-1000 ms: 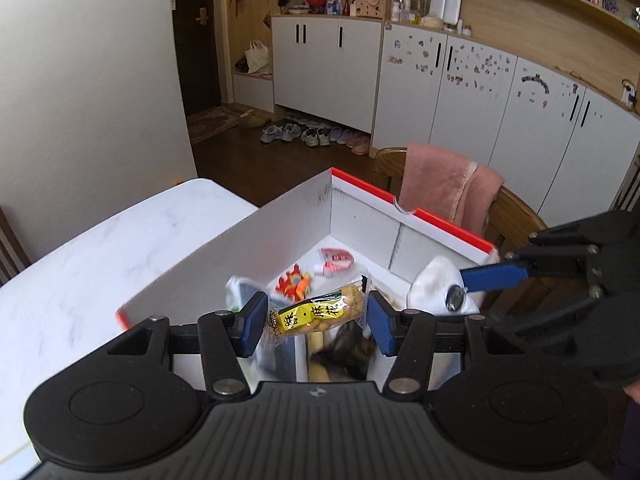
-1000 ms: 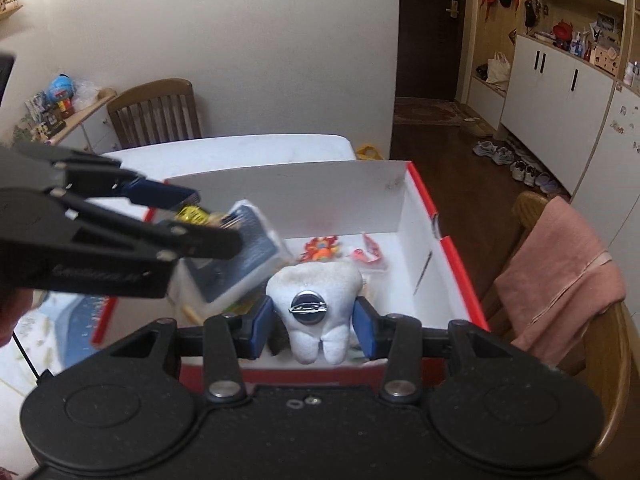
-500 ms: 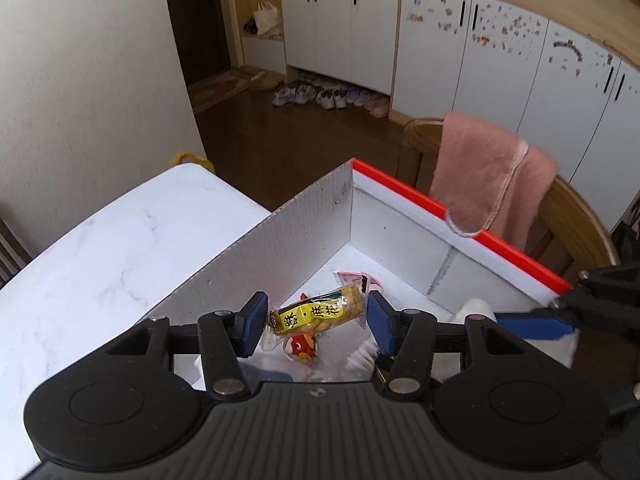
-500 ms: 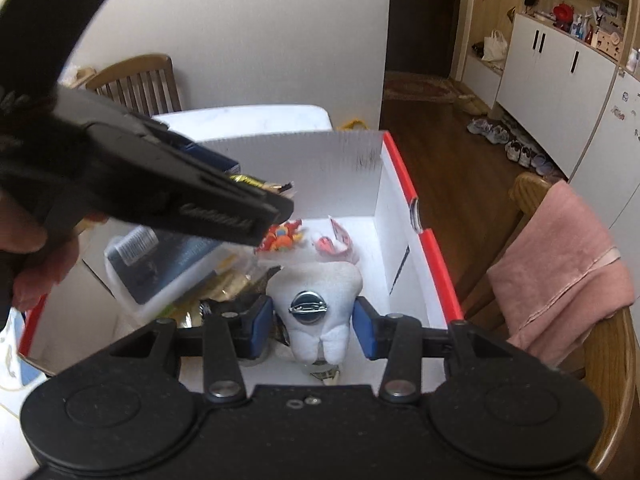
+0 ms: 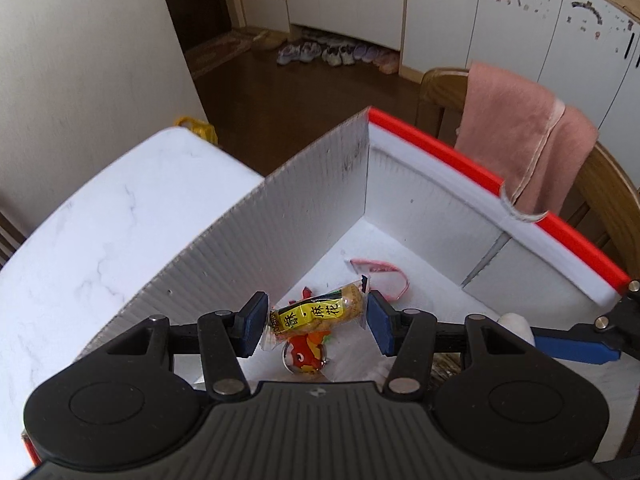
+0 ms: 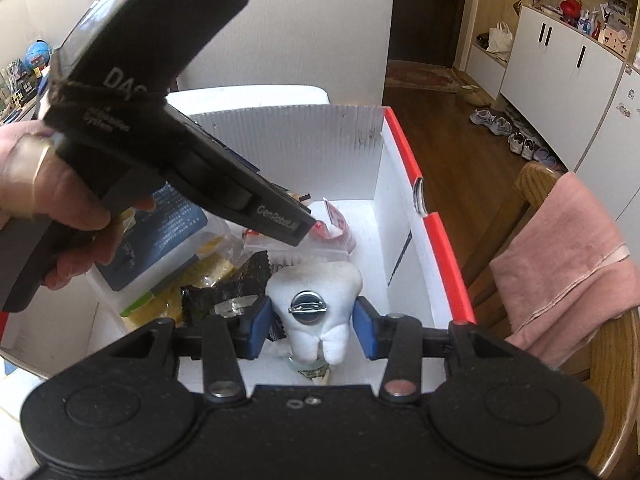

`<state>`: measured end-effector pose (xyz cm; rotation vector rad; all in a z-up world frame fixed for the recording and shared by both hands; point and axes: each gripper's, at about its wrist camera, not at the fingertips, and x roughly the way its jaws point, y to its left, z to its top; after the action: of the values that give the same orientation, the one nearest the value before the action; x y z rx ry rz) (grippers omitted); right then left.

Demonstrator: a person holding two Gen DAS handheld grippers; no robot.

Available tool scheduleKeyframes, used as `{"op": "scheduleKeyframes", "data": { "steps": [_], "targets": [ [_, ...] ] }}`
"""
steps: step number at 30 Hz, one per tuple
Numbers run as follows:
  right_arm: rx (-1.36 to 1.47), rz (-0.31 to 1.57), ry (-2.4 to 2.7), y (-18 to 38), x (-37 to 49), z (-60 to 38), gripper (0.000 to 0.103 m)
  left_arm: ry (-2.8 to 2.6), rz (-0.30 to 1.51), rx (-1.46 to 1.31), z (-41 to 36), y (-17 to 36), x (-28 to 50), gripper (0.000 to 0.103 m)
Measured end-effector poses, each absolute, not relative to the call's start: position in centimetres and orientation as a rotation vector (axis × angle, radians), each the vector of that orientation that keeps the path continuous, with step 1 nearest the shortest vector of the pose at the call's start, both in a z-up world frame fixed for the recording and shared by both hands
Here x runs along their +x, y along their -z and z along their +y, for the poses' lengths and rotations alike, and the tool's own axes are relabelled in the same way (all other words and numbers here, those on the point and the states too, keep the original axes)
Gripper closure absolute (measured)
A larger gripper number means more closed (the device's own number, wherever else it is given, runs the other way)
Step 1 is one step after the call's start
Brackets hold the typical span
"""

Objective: Organize objects
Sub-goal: 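Lower the snack stick and tooth toy into the shoebox and open both grippers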

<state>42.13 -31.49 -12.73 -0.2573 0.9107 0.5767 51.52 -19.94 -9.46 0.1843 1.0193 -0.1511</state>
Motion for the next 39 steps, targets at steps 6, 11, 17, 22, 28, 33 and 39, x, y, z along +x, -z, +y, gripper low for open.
{"op": "scheduleKeyframes", "data": {
  "steps": [6,11,17,22,28,33,39],
  "targets": [
    [-0.251,0.923,-0.578,13.2,42.3,-31.6,0.06,0.144,1.066,0.177,-20.0,10.6,52.2,0.05],
    [-0.259,0.92,-0.576,13.2,42.3,-31.6,0.057,0.138,1.088,0.181,-19.9,11.3,52.1,0.049],
    [-0.264,0.919,-0.577,13.5,42.3,-31.6,0.051,0.138,1.089,0.178,-19.4,11.4,51.9,0.04],
    [-0.275,0.9,-0.573,13.2,41.9,-31.6,0.042,0.138,1.072,0.166,-19.0,11.1,51.3,0.036],
    [-0.264,0.877,-0.556,12.3,41.8,-32.3,0.041,0.154,1.03,0.139,-18.6,9.8,50.0,0.036],
    [-0.236,0.859,-0.54,11.0,41.1,-32.7,0.041,0.168,0.992,0.125,-18.1,8.4,48.8,0.036],
    [-0.216,0.833,-0.528,9.4,40.0,-32.8,0.041,0.193,0.946,0.085,-17.1,6.1,46.8,0.036]
  ]
}}
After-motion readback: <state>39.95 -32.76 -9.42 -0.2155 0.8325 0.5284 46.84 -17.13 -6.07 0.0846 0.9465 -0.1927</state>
